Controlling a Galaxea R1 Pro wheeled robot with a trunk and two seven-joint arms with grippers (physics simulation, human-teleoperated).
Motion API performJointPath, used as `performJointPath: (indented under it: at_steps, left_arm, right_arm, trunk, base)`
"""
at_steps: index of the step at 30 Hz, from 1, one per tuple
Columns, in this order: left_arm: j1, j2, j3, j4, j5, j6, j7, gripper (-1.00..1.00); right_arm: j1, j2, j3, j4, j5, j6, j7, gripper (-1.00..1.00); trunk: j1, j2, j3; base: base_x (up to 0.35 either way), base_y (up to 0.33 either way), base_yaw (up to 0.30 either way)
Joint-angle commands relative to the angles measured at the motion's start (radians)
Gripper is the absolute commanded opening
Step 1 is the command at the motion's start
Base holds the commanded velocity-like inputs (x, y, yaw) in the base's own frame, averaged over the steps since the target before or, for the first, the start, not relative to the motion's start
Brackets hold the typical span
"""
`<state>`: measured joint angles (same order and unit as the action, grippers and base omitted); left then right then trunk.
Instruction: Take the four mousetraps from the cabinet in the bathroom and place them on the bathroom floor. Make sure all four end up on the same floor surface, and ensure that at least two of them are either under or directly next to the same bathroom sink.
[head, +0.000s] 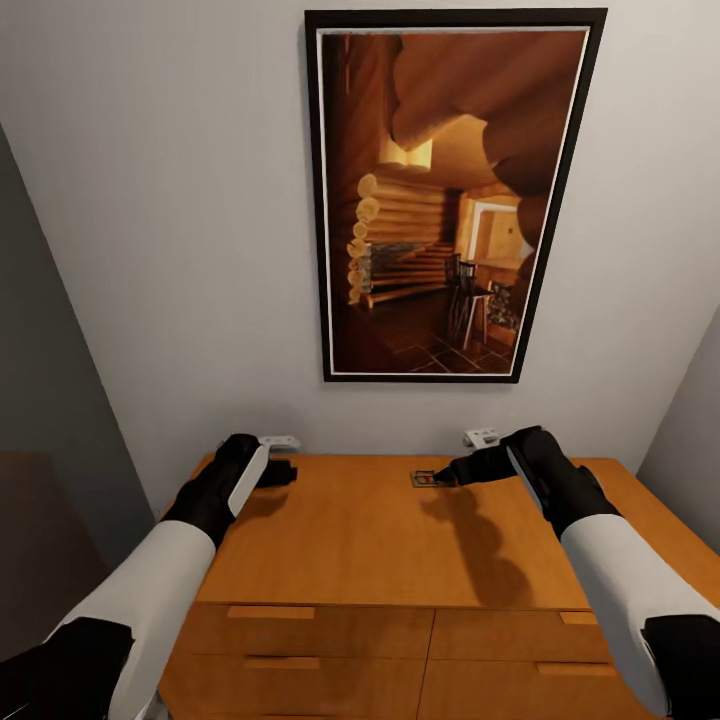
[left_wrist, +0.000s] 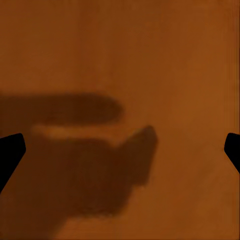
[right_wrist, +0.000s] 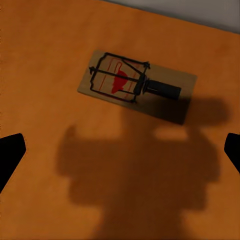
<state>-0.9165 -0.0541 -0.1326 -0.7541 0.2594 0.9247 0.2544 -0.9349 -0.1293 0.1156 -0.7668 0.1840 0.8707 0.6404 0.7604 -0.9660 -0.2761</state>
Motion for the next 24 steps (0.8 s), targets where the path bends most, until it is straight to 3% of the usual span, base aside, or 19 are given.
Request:
performJointPath:
  at_steps: [1,21,24]
  left_arm:
    - [-0.001,0.0,-0.002,-0.006,0.011,0.003,0.009,1.0]
    - [0.0,-0.006,0.003,-0.066,0.012,0.004,0.01,1.0]
    - [0.002,0.011,-0.014,-0.083,0.029,0.021,-0.007,1.0]
  right_arm:
    - [-0.001,-0.001,0.002,-0.001,0.011,0.001,0.008,1.0]
    - [-0.001,-0.007,-0.009,0.001,0.008,-0.004,-0.017,1.0]
    - [-0.005,-0.003,0.008,0.018,0.024,-0.021,0.0,1.0]
  trunk:
    - [0.0,-0.001,-0.001]
    - [0.0,-0.001,-0.001]
    - [0.0,-0.001,-0.001]
  base:
    - [0.0,0.0,0.0]
    - [0.0,0.0,0.0]
    - [0.0,0.0,0.0]
